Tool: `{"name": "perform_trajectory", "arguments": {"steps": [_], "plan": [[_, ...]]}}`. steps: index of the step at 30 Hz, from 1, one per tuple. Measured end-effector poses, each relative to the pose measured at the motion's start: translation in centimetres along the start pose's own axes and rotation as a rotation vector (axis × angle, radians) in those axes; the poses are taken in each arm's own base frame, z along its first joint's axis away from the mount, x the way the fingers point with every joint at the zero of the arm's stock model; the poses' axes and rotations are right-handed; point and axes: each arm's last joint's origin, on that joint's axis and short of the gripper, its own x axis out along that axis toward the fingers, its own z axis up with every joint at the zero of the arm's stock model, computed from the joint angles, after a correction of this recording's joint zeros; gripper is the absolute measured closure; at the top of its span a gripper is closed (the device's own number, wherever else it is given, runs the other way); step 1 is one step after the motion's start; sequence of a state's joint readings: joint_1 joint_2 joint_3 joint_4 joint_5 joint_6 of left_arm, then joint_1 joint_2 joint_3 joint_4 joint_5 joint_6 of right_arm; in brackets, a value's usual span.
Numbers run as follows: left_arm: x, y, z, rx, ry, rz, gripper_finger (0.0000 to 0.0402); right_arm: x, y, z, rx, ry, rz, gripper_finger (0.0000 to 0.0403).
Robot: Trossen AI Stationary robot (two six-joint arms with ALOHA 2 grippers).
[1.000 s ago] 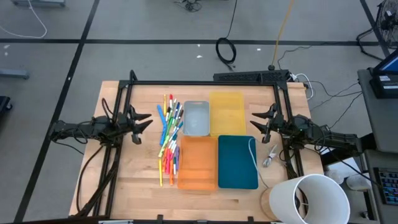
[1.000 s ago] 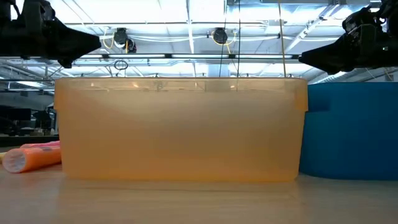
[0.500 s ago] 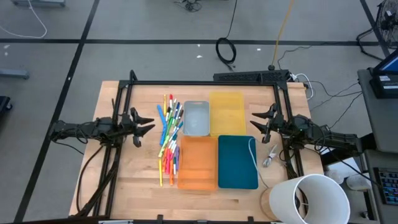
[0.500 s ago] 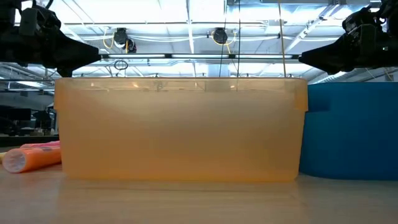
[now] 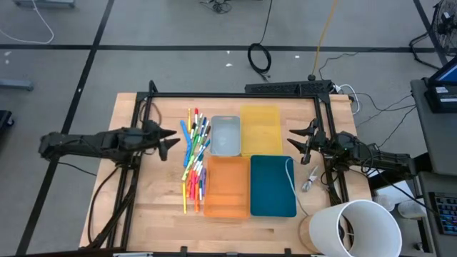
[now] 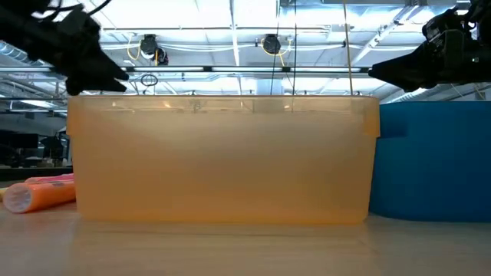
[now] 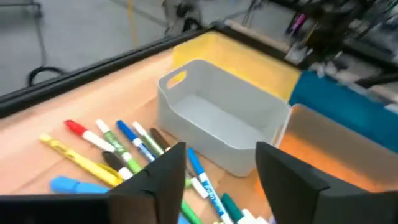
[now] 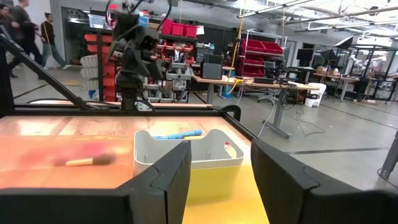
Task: Pick & Place Markers
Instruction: Put the blue highlighter pen into the yellow bin
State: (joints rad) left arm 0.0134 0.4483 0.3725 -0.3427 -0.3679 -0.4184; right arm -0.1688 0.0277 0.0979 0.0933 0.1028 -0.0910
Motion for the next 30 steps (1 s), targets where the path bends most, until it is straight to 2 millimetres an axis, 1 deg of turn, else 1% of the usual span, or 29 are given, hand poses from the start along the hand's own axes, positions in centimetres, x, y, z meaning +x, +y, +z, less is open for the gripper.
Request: {"name": "perform_trajectory", "arguments": {"steps": [3, 6, 8, 11, 14, 20, 26, 30], "plan": [[1.1, -0.8, 1.6, 0.057, 0.127, 0.076, 0.0154, 0.0, 0.0, 0.0, 0.0, 0.0, 0.0, 0.0248], [2.6, -1.7, 2.7, 0.055, 0.25, 0.117, 0.013, 0.0, 0.0, 0.0, 0.0, 0.0, 0.0, 0.0248], [3.7, -2.3, 3.1, 0.053, 0.322, 0.152, 0.0123, 0.0, 0.0, 0.0, 0.0, 0.0, 0.0, 0.0248], [5.4, -3.0, 3.5, 0.024, 0.387, 0.203, 0.0125, 0.0, 0.0, 0.0, 0.0, 0.0, 0.0, 0.0248], [7.1, -3.6, 3.1, -0.018, 0.465, 0.238, 0.0134, 0.0, 0.0, 0.0, 0.0, 0.0, 0.0, 0.0248], [9.8, -3.8, 1.0, -0.083, 0.614, 0.296, 0.0156, 0.0, 0.0, 0.0, 0.0, 0.0, 0.0, 0.0248], [11.0, -2.8, -0.6, -0.148, 0.708, 0.434, 0.016, 0.0, 0.0, 0.0, 0.0, 0.0, 0.0, 0.0248], [11.3, -2.4, -1.1, -0.249, 0.739, 0.5, 0.016, 0.0, 0.0, 0.0, 0.0, 0.0, 0.0, 0.0248]]}}
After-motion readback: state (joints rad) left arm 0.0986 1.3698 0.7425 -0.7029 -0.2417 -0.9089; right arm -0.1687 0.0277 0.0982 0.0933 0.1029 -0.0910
